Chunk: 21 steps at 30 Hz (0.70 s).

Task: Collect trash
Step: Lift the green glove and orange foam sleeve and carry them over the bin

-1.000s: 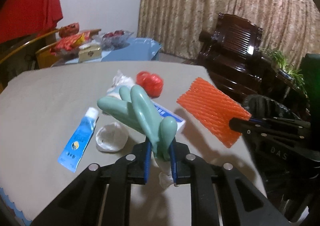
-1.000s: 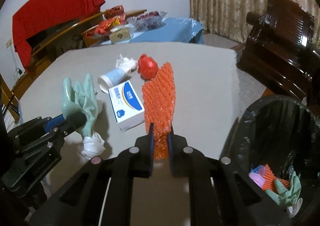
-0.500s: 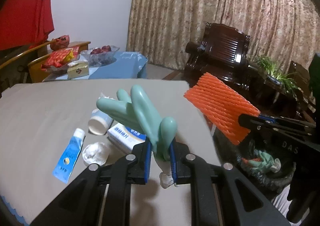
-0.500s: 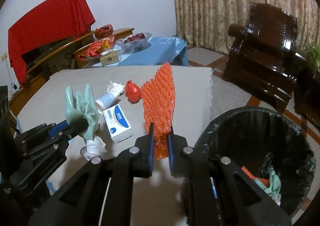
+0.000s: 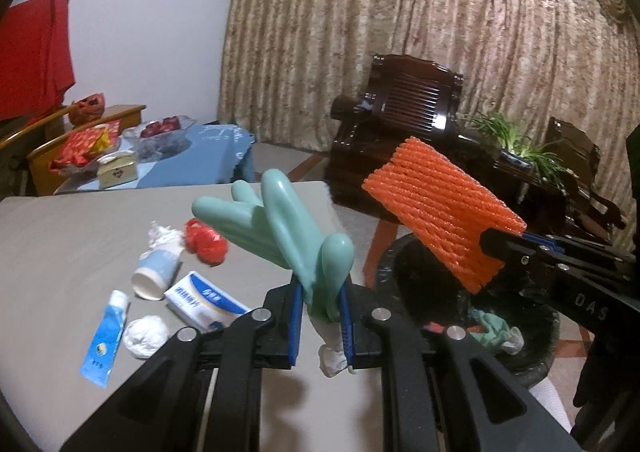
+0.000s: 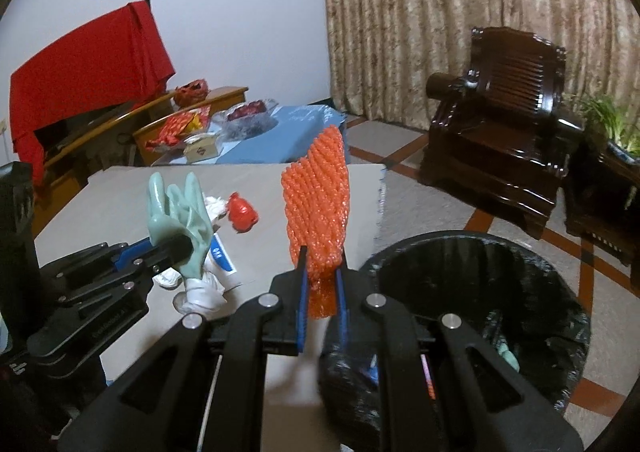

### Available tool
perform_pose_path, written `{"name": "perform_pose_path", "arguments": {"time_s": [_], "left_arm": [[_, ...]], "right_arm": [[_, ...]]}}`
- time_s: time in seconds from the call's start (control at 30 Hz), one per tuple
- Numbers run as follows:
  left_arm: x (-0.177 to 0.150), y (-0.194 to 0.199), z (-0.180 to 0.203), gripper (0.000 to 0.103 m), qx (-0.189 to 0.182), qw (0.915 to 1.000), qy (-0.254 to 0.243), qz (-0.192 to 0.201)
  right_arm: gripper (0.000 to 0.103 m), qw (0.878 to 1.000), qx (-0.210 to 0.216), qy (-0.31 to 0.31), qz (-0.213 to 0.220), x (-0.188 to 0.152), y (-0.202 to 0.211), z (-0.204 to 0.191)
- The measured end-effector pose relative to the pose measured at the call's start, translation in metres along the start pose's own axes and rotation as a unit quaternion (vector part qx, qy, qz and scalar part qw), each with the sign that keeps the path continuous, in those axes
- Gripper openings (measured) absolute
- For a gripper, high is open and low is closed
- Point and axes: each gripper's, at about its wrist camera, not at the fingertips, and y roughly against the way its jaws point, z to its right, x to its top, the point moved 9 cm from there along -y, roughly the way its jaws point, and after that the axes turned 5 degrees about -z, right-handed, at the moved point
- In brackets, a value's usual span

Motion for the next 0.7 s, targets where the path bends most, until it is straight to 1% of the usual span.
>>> {"name": "perform_pose_path", "arguments": {"time_s": [0.43, 0.7], "left_arm": [[0.014, -0.019, 0.072, 0.016, -0.053, 0.9977, -0.042, 0.001], [0.015, -0.037, 0.115, 0.016, -0.081, 0.9945, -0.066, -0.01]], "right_arm": [[0.011, 0.996, -0.065, -0.051, 0.021, -0.017, 0.04, 0.08], [0.011, 0.992, -0.097, -0.074, 0.025, -0.031, 0.055, 0.116]]}}
